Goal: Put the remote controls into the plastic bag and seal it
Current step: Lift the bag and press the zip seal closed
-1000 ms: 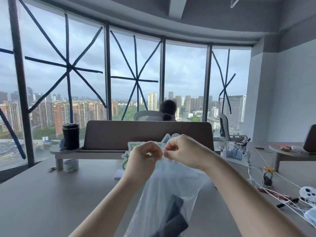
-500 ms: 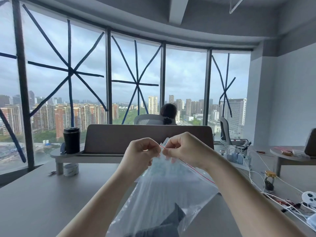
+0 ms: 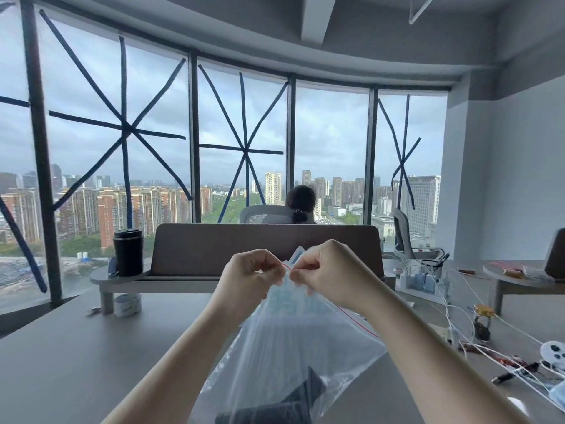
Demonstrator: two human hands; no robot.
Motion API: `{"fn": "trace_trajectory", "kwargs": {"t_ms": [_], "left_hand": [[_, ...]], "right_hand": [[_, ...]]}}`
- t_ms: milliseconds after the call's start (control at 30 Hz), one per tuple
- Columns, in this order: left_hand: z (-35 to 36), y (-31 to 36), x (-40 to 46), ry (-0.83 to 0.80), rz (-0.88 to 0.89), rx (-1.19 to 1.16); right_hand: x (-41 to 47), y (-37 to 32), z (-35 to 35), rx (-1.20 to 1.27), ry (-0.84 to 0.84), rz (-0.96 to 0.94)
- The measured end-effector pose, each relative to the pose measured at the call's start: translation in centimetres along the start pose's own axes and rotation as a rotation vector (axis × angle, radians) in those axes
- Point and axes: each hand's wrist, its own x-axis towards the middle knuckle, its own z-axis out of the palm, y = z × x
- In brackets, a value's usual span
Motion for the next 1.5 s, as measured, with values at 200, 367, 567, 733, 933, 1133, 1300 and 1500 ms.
{"fn": "trace_trajectory", "kwargs": {"t_ms": [200, 367, 567, 733, 933, 1133, 1300, 1500], "left_hand": [[0.6, -0.8, -0.3, 0.083, 0.038, 0.129], [0.9, -1.4, -0.5, 0.150, 0.062, 0.132], [0.5, -1.6, -0.3, 0.141, 0.062, 0.131], [0.4, -1.6, -0.1, 0.148, 0.066, 0.150], [0.8, -2.0, -0.3, 0.215, 0.094, 0.118], [0.4, -2.9, 0.0, 0.334, 0.107, 0.170], [-0.1, -3.8, -0.1, 0.399, 0.083, 0.192], [-2.0, -4.4, 0.2, 0.492, 0.081, 0.175]], "right_hand": [[-0.2, 0.2, 1.0, -0.055, 0.044, -0.003], [-0.6, -0.8, 1.4, -0.144, 0.070, -0.059], [-0.8, -0.1, 1.6, -0.006, 0.098, -0.016], [-0.7, -0.6, 1.8, 0.019, 0.101, -0.014], [-0.9, -1.1, 2.1, -0.029, 0.107, -0.010], [-1.7, 0.0, 3.0, -0.108, 0.069, 0.010], [-3.5, 1.2, 3.4, -0.235, 0.018, 0.013], [-5.0, 2.6, 3.4, -0.279, 0.019, 0.028]]}}
